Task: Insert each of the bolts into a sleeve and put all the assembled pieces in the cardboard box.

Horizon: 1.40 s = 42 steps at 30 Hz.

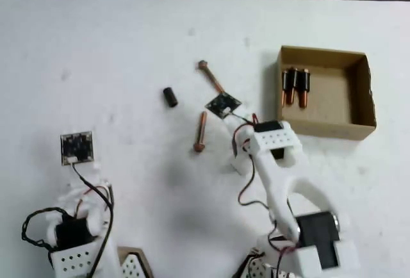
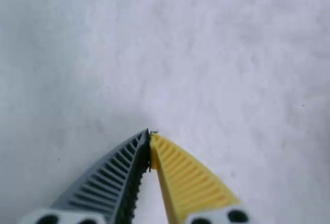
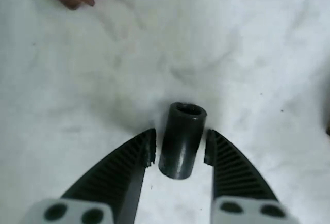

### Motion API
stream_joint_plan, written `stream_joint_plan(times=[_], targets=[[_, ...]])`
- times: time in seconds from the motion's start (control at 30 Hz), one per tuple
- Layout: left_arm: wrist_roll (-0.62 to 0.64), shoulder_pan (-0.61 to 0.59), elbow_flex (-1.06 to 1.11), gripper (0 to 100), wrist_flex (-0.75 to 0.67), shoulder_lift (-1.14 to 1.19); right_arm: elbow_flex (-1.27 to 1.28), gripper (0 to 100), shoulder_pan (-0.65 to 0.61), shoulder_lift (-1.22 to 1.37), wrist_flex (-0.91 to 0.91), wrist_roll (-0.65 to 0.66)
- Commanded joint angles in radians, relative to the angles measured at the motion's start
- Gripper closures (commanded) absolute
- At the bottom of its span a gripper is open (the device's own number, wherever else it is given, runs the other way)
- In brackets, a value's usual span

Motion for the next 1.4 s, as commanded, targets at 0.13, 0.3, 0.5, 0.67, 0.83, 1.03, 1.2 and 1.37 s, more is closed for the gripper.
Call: stream_joint_plan(times=[0.13,0.3,0.5,0.67,0.83,1.03,1.2,1.37], targets=[[-0.008,-0.005,-0.002,98,0.006,-0.012,-0.046,87.1,0.010,0.070,-0.081,0.000],[-0.008,-0.005,-0.002,98,0.006,-0.012,-0.046,98.5,0.010,0.070,-0.077,0.000],[-0.008,-0.005,-0.002,98,0.006,-0.012,-0.046,98.2,0.010,0.019,-0.074,0.000],[-0.008,-0.005,-0.002,98,0.006,-0.012,-0.046,98.2,0.002,-0.171,0.033,0.000],[-0.005,-0.005,-0.002,98,0.006,-0.012,-0.046,98.2,0.008,-0.429,0.156,0.000],[-0.008,-0.005,-0.002,98,0.006,-0.013,-0.038,98.2,0.010,-0.739,0.323,0.000],[-0.008,-0.002,-0.002,98,0.006,-0.013,0.051,98.2,0.010,-0.963,0.338,-0.083],[-0.009,-0.001,-0.002,98,0.005,-0.013,0.124,98.1,0.010,-1.122,0.340,-0.110]])
